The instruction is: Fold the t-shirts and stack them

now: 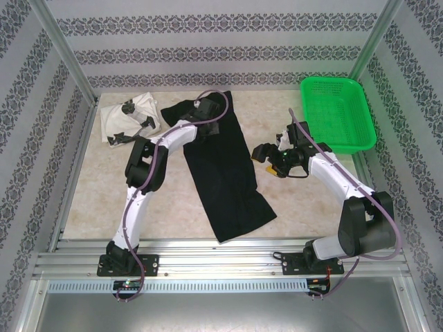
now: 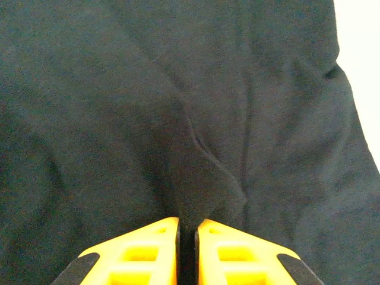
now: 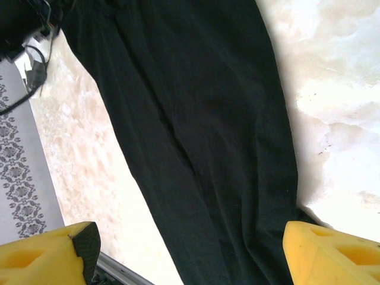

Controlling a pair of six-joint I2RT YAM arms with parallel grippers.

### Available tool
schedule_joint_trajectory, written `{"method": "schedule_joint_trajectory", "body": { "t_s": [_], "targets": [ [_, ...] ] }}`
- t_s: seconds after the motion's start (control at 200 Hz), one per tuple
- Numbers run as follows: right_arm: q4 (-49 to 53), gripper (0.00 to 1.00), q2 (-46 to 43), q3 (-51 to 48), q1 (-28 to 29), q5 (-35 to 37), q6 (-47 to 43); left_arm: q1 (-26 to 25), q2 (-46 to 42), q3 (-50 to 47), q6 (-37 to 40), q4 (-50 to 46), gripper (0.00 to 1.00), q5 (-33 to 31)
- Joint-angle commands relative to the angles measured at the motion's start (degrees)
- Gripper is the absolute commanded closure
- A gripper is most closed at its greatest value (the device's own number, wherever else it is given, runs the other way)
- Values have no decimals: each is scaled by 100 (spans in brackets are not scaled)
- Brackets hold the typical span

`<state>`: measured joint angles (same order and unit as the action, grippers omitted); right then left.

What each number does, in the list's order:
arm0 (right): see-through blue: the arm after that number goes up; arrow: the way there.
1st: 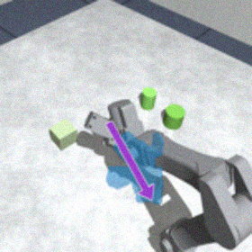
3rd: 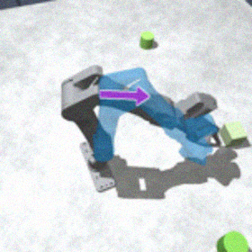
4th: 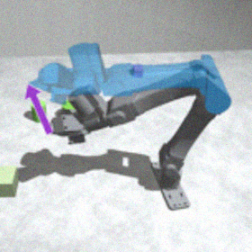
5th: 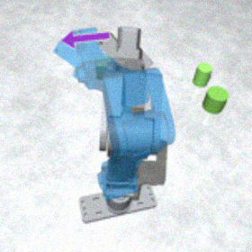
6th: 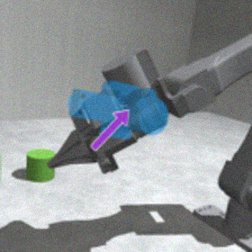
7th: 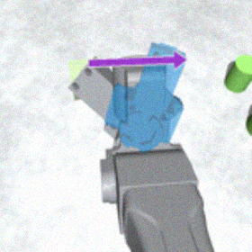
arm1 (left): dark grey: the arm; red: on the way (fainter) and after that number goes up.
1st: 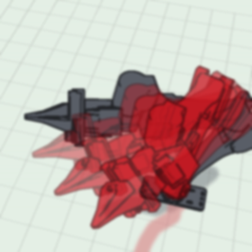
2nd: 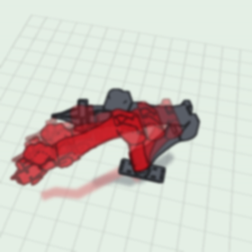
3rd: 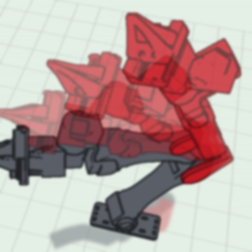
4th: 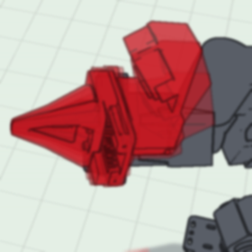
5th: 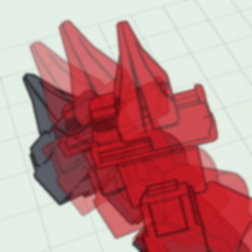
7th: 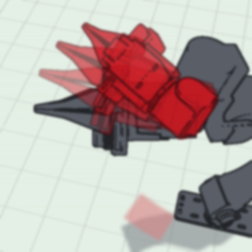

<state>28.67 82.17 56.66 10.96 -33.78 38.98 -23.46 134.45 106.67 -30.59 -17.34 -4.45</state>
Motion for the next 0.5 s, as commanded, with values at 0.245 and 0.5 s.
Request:
{"method": "schedule_joint_trajectory", "body": {
  "t_s": [0.245,0.5],
  "targets": [
    [-200,19,153,-84,-54,-111,13,370,-1099,-2595,-2038,2766,82,199],
    [-243,19,235,-86,-46,-127,30,360,-1543,-3540,-2665,3901,61,123]
  ]
}}
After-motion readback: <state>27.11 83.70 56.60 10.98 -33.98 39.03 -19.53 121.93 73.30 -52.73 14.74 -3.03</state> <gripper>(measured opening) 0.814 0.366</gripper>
